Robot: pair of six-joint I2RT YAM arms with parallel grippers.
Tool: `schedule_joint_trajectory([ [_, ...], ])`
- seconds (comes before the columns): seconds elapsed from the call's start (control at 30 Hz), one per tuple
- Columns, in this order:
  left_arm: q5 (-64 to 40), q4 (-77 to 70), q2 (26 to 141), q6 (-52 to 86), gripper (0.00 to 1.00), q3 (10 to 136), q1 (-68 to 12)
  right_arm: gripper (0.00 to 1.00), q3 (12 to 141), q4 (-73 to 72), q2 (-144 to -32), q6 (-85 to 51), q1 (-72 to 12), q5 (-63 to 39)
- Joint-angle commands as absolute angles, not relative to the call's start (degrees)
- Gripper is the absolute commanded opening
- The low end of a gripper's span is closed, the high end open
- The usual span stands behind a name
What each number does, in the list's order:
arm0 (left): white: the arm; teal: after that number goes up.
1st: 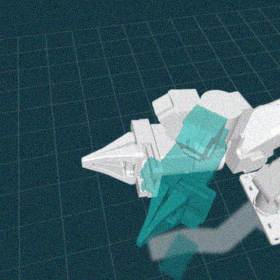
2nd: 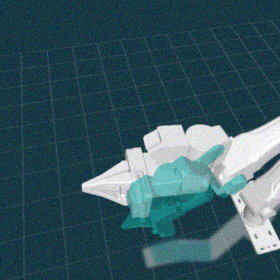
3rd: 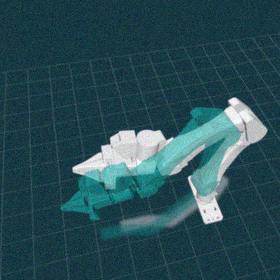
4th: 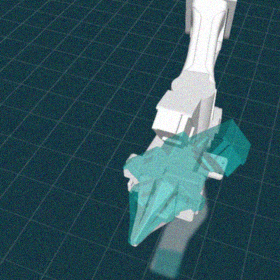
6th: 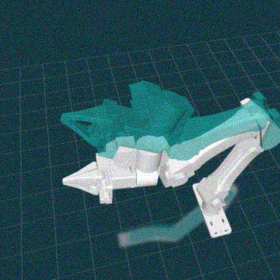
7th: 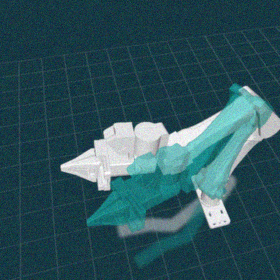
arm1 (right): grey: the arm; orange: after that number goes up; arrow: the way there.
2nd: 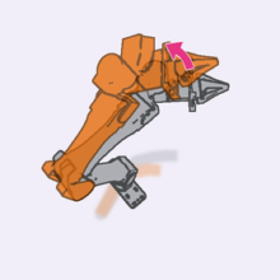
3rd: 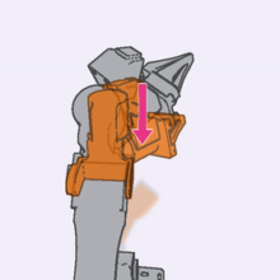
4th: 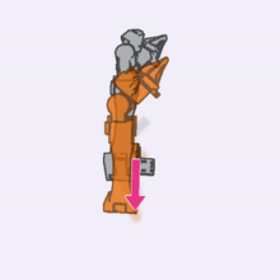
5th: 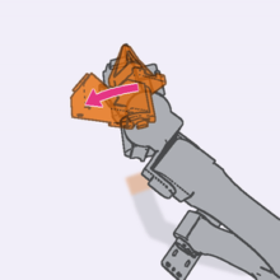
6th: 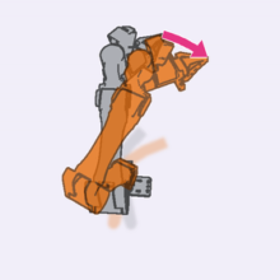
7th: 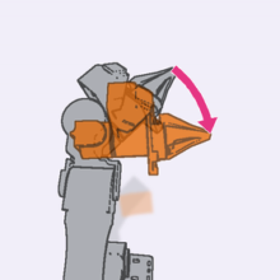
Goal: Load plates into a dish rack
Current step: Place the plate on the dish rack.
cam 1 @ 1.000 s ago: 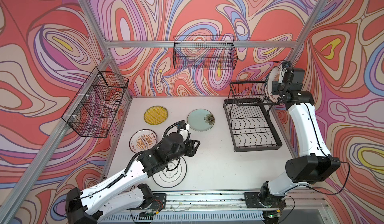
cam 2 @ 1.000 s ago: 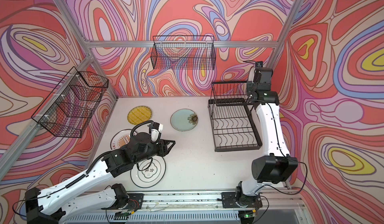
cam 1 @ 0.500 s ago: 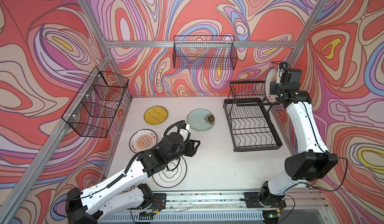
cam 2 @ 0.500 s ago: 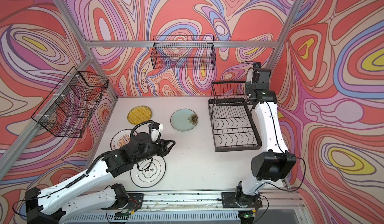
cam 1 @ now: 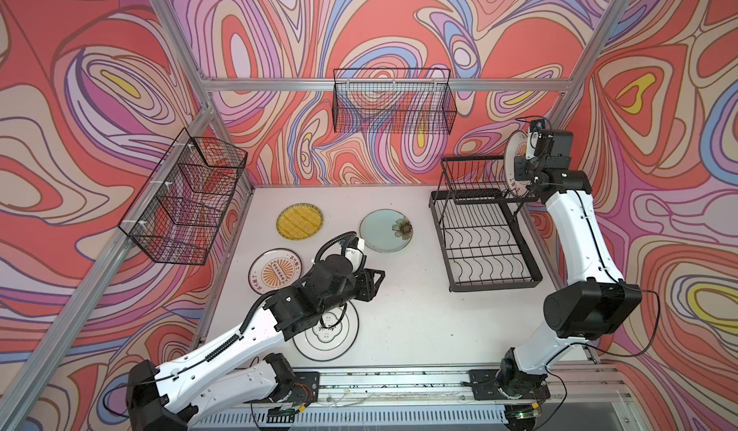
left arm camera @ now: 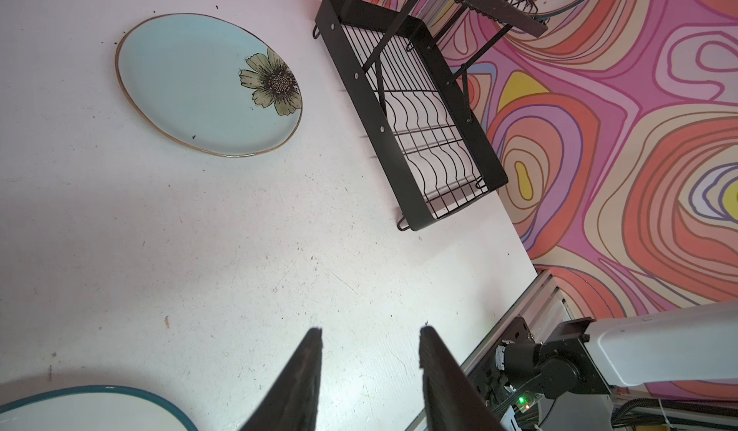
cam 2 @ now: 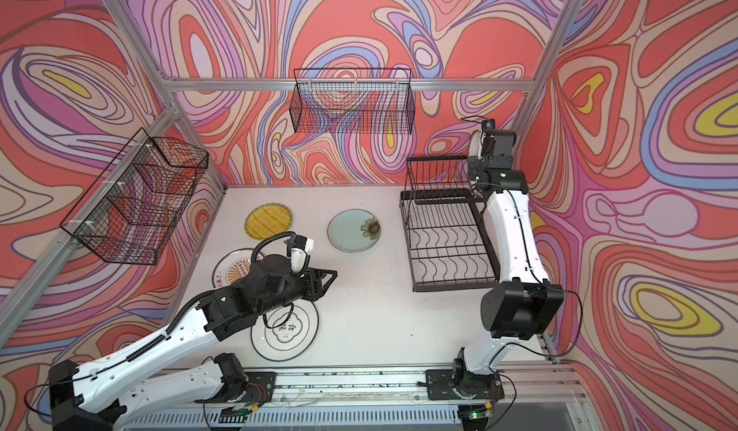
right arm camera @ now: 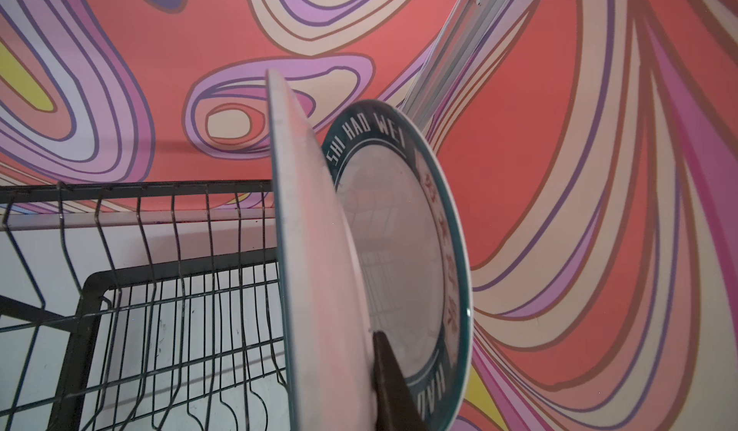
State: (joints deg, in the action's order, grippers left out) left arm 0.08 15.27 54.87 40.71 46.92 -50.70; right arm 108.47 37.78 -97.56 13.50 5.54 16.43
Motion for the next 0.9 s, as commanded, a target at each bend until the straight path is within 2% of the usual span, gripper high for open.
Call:
schedule_joint_trajectory([
  [0.0,0.3,15.5,55.1,40.7,0.44,47.0,-51.1,0.00,109.8,41.0,-99.0,13.9,5.7,15.6],
  [0.87,0.8,15.4,55.9,39.6,0.44,48.3,-51.1,0.00,110.8,41.7,-104.4,13.5,5.7,15.8],
])
